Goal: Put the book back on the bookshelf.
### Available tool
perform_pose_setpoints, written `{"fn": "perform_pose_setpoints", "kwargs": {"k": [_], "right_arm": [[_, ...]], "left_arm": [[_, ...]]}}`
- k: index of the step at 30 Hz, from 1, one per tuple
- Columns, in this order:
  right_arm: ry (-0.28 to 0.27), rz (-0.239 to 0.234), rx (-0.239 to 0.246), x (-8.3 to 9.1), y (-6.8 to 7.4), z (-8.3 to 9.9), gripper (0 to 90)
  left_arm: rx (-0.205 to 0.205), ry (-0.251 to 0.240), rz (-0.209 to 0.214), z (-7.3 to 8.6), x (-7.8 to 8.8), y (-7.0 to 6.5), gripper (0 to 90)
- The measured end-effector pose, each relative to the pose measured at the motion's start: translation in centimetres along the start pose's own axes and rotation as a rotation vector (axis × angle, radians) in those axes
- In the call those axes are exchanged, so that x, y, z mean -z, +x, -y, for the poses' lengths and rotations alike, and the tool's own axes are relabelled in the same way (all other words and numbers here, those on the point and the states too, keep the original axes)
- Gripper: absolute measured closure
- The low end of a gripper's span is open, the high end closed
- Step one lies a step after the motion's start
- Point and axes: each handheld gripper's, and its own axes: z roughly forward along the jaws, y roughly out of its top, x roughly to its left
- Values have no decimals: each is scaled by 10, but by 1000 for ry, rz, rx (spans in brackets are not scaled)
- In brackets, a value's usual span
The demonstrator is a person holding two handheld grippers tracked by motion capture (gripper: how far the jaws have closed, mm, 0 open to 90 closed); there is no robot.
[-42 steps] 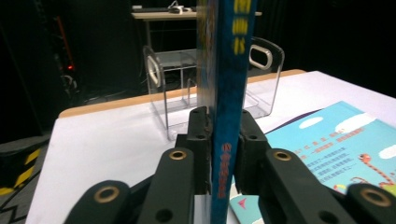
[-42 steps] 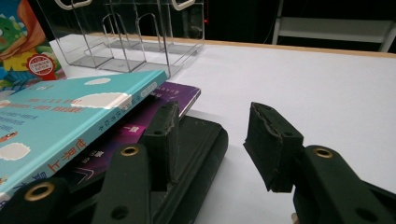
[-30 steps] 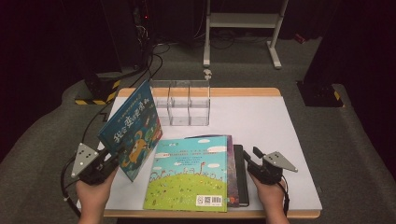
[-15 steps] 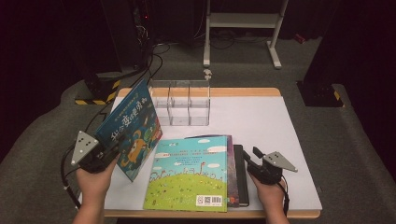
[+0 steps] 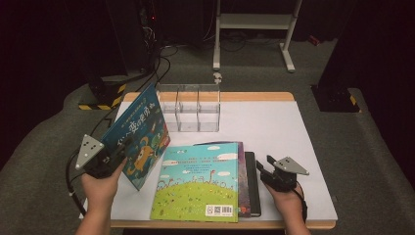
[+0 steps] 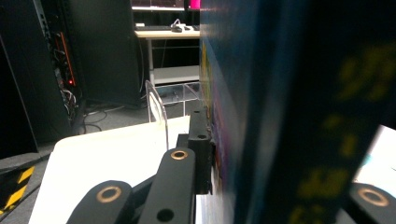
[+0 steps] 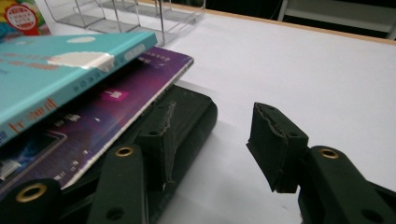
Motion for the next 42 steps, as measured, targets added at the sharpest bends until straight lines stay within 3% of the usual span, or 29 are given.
{"fn": "perform_pose_setpoints", "kwargs": {"k": [5, 13, 20, 24, 27, 32, 42], "right_arm": [[-31, -4, -33, 6, -8, 6, 503], [-48, -23, -46, 9, -13, 11, 504], [-57, -33, -26, 13, -11, 12, 504], [-69, -28, -37, 17, -11, 11, 509], [-73, -27, -44, 19, -12, 11, 510], [-77, -27, -50, 18, -13, 11, 511], [-78, -25, -43, 17, -12, 13, 515]], "left_arm": [[3, 4, 1, 0, 0, -1, 801], [-8, -3, -7, 2, 0, -7, 821], [9, -9, -39, -2, -8, -10, 829], [22, -8, -57, -8, -16, -10, 830], [2, -6, -66, -14, -22, -11, 831], [9, -36, -76, -29, -33, -13, 831], [25, -67, -101, -42, -79, -17, 830]]}}
